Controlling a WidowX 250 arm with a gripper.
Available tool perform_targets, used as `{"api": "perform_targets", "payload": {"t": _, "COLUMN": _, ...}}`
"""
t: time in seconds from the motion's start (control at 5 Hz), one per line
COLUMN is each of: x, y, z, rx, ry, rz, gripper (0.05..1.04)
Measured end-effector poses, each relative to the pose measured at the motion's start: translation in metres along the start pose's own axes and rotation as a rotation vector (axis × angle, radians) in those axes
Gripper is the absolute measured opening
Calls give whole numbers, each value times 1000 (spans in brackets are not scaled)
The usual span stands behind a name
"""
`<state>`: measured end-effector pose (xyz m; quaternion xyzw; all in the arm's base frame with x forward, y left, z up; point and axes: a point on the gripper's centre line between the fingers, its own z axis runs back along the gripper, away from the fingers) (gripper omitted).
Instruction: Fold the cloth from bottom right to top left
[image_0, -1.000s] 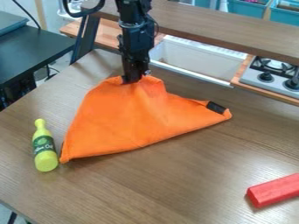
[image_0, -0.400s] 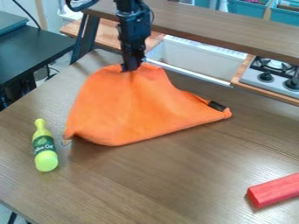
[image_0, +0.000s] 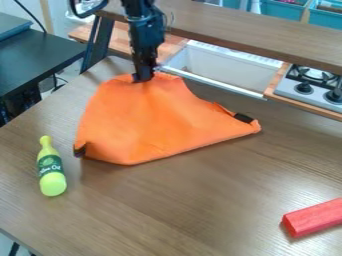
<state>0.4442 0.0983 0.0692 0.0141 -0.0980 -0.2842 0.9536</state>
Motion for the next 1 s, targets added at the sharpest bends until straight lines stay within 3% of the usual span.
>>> {"api": "perform_targets", "payload": {"t": 0.2, "x": 0, "y": 3, "z": -5, "rx": -19, "ry": -20, "rz": -21, "gripper": 200}}
{"api": "perform_targets", "payload": {"t": 0.8, "x": -8, "y": 5, "z": -27, "rx": -14, "ry": -68, "rz": -21, "gripper": 994}}
{"api": "perform_targets", "payload": {"t": 1.0, "x": -2, "y": 2, "z": -5, "rx": 14, "ry": -128, "rz": -26, "gripper": 1001}}
